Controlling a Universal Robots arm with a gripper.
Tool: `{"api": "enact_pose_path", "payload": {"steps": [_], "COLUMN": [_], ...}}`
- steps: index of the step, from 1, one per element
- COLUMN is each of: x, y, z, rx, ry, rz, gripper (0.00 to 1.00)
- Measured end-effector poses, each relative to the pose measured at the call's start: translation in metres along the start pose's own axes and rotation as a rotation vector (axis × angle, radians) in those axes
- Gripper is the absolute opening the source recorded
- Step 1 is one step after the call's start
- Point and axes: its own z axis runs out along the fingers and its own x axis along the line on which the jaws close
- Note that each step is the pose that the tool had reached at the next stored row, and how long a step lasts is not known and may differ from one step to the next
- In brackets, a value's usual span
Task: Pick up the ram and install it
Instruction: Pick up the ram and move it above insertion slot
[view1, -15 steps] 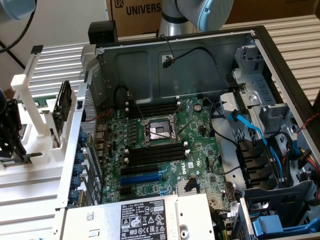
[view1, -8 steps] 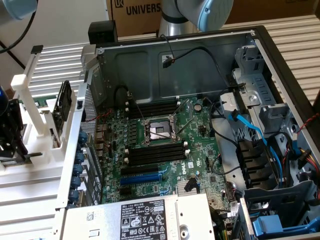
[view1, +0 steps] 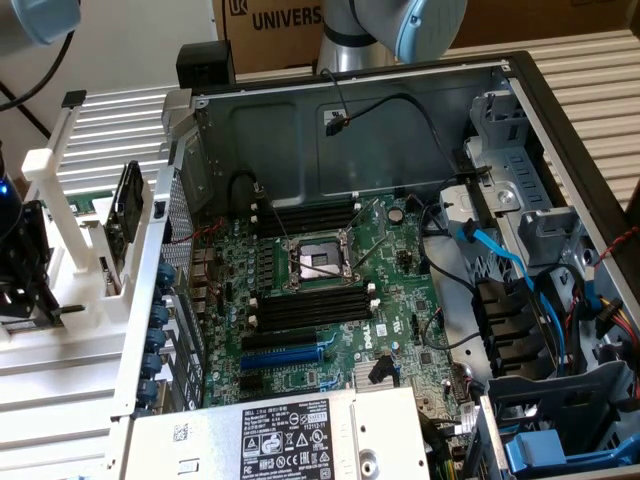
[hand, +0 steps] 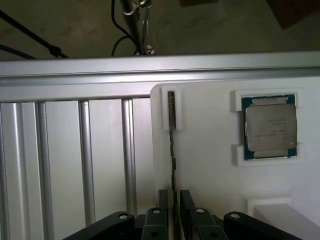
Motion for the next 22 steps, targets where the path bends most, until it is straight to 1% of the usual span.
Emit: {"api": "enact_pose_path", "payload": {"steps": [11,12,13,14,15,22], "x": [0.0000,0.0000,0.0000,0.0000,0.0000,0.0000], "y": [-0.0001,-0.0001,-0.0001,-0.0001,-0.0001,-0.0001], "z": [0.0002,0.0002,0.0002,0.0001,0.0002,0.0002], "rx": [-0.0001,-0.0001,-0.0001,-0.0003,-0.0002,-0.0001], "ry": [-0.0008,-0.0008,-0.0008,-0.0007,-0.0007,-0.0007], "rz": [0.000,0.000,0.000,0.000,0.000,0.000], "gripper": [0.24,0.22,0.16,0.16,0.12,0.12]}}
